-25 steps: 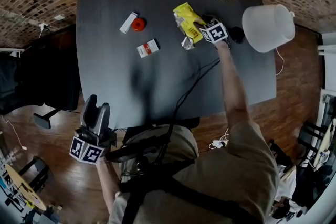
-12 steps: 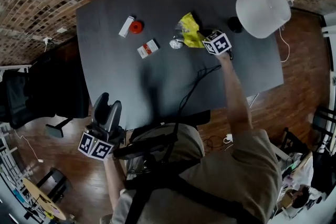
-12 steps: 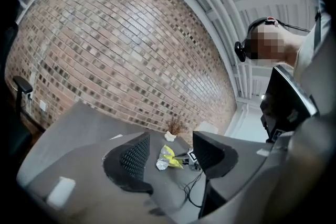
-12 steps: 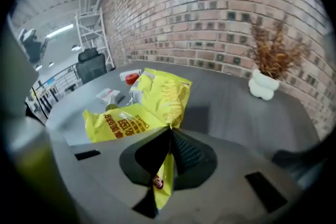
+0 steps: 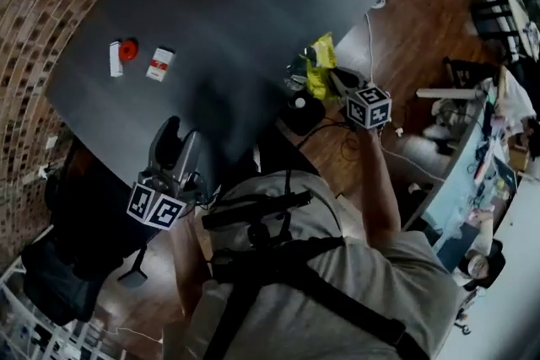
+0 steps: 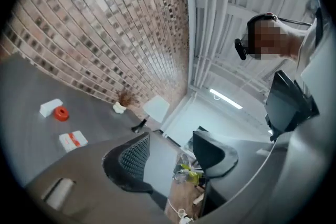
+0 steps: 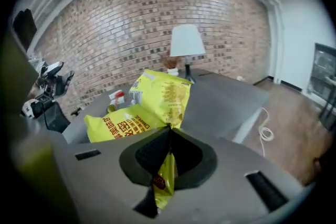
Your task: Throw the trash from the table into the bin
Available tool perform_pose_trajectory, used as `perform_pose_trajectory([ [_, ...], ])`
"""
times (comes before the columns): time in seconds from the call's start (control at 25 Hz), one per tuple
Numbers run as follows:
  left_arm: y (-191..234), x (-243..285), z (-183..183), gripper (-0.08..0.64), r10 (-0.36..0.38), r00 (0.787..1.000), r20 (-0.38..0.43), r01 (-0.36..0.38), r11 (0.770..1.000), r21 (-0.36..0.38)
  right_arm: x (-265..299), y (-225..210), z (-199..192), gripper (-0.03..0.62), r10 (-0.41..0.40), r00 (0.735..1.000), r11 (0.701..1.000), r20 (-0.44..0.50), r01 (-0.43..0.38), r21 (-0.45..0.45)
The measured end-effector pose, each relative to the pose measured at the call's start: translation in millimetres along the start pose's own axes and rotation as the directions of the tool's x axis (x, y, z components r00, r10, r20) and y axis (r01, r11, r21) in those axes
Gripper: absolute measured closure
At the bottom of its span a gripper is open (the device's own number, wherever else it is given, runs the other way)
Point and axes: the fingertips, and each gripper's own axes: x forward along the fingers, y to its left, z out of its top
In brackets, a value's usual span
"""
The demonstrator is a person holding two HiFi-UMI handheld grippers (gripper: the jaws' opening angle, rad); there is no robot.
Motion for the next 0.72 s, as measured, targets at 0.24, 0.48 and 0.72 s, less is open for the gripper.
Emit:
perform_pose_trajectory([
  [0.24,-58,44,-30,0.313,-0.243,0.961,-0.136,0.242,0.970,-0.022,-135,-20,-165,0.580,-0.272,0.952,0.938,-0.142,0.295,0.183],
  [0.48,-119,73,-64,0.313,-0.328,0.911,-0.251,0.338,0.941,-0.003,-145,-28,-279,0.580,-0.306,0.877,0.915,-0.371,0.378,0.140],
  [0.72,-164,99,-99,0.313,-0.301,0.885,-0.355,0.332,0.943,0.030,-90,-36,-341,0.580,-0.209,0.836,0.945,-0.508,0.307,0.115],
])
